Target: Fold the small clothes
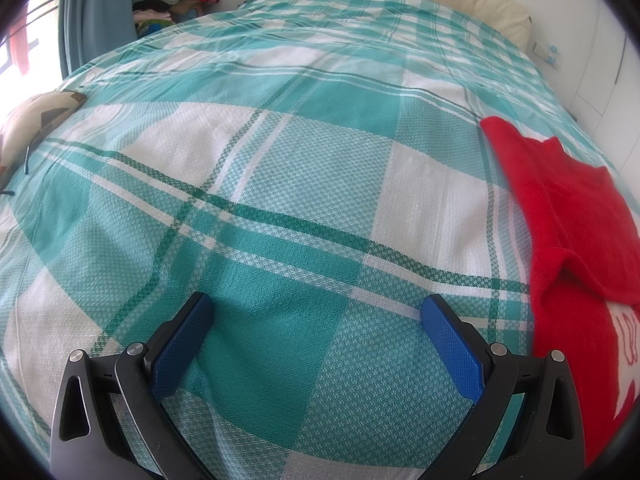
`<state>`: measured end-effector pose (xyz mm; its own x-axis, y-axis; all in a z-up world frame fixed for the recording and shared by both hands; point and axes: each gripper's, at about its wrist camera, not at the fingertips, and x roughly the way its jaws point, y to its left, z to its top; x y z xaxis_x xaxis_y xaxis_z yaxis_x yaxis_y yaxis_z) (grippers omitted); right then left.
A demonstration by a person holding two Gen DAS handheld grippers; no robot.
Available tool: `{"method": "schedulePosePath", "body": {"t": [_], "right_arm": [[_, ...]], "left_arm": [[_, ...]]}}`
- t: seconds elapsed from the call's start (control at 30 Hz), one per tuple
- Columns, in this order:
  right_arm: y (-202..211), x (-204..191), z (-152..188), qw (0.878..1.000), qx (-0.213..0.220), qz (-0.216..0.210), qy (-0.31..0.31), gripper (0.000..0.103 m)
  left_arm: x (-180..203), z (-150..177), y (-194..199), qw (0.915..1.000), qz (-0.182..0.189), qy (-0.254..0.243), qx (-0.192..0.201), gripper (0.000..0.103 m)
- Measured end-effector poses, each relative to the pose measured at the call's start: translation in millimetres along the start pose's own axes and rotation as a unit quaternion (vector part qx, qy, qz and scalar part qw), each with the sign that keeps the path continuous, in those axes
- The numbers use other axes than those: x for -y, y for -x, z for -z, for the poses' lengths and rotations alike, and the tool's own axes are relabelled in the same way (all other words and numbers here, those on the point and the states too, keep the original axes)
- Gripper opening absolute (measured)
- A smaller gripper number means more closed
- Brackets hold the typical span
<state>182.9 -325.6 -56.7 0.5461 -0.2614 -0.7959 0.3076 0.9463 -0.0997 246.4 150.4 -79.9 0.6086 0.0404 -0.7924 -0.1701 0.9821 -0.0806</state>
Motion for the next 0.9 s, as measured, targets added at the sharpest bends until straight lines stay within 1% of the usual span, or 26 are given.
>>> {"method": "schedulePosePath", "body": {"t": [0.9], "right_arm": [[-0.1,0.1,0.1,1.000,0.000,0.000,0.000,0.103]], "left_arm": [[0.2,0.3,0.0,1.0000,0.000,0.000,0.000,0.103]]}}
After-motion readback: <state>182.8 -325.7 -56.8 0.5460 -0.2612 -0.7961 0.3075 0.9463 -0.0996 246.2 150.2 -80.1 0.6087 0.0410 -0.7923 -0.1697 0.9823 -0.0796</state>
